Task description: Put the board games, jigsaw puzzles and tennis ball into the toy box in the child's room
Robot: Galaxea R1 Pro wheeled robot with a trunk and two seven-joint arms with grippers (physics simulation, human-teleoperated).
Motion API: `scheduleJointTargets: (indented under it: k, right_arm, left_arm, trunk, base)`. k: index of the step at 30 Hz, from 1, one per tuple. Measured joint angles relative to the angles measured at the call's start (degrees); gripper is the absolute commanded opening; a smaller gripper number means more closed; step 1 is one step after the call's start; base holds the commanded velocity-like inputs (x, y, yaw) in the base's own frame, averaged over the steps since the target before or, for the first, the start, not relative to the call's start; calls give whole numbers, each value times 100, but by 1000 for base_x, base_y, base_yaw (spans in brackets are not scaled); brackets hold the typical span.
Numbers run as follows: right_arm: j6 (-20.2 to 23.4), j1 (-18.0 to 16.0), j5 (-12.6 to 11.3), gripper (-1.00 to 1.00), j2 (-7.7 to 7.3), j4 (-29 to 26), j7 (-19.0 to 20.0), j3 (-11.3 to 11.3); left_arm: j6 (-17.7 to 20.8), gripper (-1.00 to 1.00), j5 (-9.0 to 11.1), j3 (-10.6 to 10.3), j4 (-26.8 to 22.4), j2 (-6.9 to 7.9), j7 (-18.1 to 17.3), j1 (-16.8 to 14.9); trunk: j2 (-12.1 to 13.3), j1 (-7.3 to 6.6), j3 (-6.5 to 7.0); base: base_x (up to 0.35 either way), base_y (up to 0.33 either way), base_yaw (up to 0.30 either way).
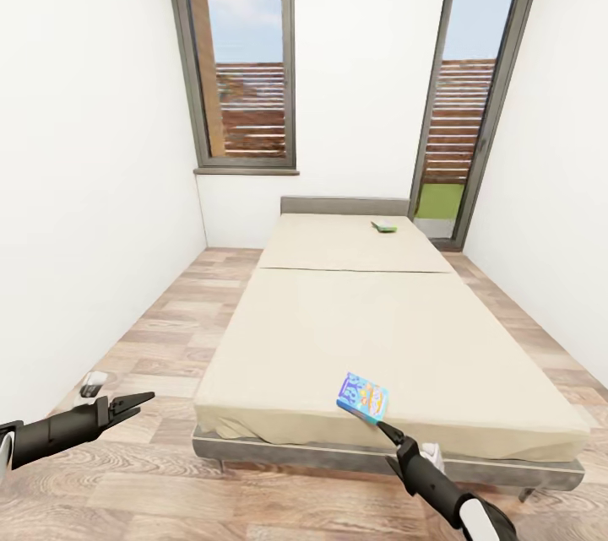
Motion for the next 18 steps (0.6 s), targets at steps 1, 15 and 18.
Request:
scheduleJointTargets:
  k: [1,15,18]
  right_arm:
    - [-8,0,-38,100,1,19,12,1]
    - [-24,9,-779,100,-5,101,107,-21]
    - [-27,20,-1029,100,-24,101,116,-18]
  left_arm:
    - [0,100,0,0,0,0,-2,0]
    - [-19,100,4,1,0,-5,-5,0]
    - [-25,100,13,-1,0,-3,-8,0]
  trunk:
    - [0,0,0]
    - [0,-1,0]
    - [0,0,0]
  base:
    - [0,7,0]
    - [43,1,0]
    - [24,0,0]
